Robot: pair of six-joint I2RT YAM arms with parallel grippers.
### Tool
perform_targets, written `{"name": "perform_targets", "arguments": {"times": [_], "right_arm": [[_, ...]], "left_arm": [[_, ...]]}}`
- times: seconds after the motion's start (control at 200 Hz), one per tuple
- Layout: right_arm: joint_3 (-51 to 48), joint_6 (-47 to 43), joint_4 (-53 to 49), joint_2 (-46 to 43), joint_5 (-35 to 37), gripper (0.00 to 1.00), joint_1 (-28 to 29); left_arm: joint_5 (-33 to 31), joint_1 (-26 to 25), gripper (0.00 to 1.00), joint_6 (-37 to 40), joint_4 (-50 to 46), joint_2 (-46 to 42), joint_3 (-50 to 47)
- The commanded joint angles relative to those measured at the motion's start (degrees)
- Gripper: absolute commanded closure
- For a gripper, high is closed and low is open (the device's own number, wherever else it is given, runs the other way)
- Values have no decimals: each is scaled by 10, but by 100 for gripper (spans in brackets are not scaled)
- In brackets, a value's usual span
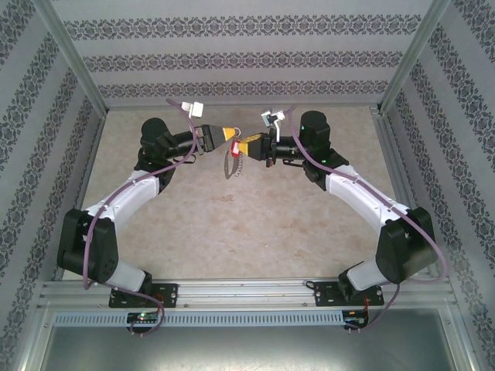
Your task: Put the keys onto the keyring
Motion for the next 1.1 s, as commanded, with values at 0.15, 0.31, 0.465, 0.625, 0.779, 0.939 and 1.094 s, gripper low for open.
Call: {"name": "perform_targets", "arguments": {"times": [0.15, 0.31, 0.465, 0.625, 0.779, 0.939, 1.094], "right_arm": [[-21, -15, 2, -21, -17, 100, 6], [-23, -14, 4, -15, -19, 100, 7], [-14, -9, 10, 2, -18, 100, 13], [10, -12, 2, 25, -27, 100, 38], [16, -13, 4, 35, -27, 100, 50], [7, -16, 4, 29, -13, 100, 42], [18, 13, 35, 39, 1, 100, 47]], "left_arm": [[-26, -1, 100, 27, 6, -24, 15], [-37, -1, 100, 23, 21, -26, 12], [-51, -1, 100, 11, 51, -29, 1], [-60, -1, 100, -6, 82, -26, -5], [-60, -1, 100, -13, 93, -22, -9], [-60, -2, 100, -15, 99, -21, -13], [-61, -2, 100, -18, 110, -17, -18]]}}
